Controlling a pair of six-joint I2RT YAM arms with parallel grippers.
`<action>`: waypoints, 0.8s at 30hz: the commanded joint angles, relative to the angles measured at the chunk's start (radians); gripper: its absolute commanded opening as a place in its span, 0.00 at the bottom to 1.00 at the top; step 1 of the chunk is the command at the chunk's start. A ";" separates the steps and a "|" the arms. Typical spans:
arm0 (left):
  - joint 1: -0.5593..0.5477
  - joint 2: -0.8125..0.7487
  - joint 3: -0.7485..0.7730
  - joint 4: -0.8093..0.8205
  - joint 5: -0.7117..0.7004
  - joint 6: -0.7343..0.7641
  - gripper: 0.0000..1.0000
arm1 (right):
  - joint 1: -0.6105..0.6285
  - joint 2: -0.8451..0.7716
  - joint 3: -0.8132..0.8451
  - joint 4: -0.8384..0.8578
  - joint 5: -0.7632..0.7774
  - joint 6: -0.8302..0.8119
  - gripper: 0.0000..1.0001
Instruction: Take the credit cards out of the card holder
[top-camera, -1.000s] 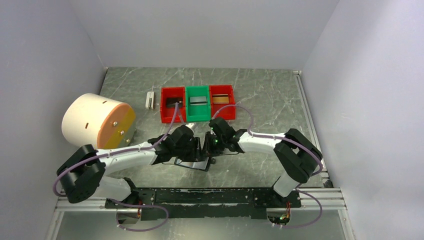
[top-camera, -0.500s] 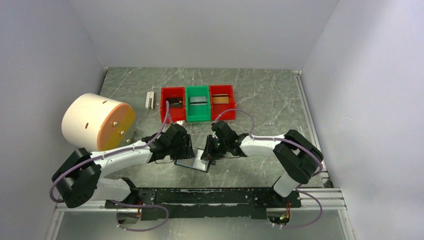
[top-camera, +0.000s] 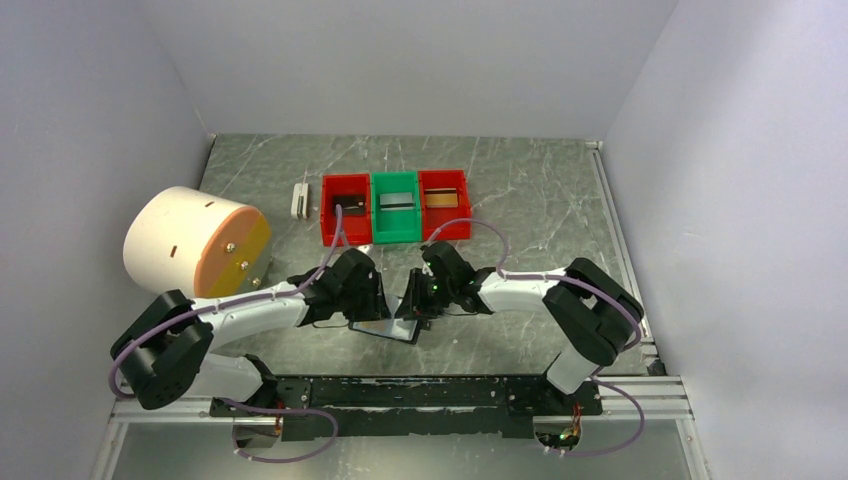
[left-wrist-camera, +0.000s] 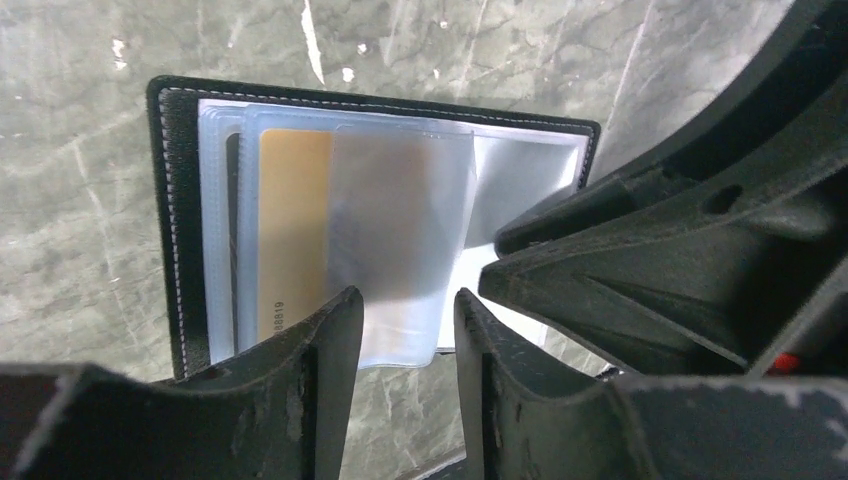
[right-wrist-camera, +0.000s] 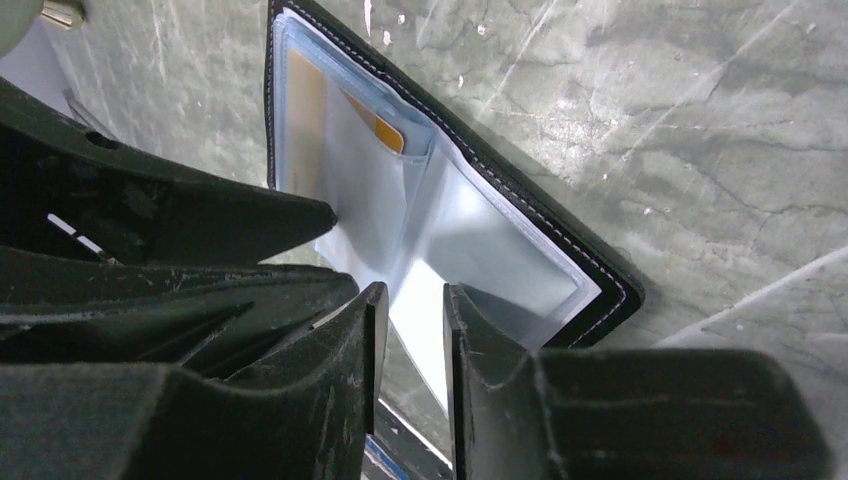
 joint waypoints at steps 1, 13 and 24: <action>0.005 -0.013 -0.058 0.038 0.073 -0.002 0.45 | 0.003 0.031 0.018 0.034 -0.009 0.030 0.32; 0.005 -0.039 -0.096 0.089 0.107 -0.018 0.42 | 0.016 0.093 0.087 -0.030 0.080 0.031 0.41; 0.005 -0.135 -0.098 0.055 0.040 -0.030 0.50 | 0.026 0.105 0.071 -0.056 0.121 0.029 0.12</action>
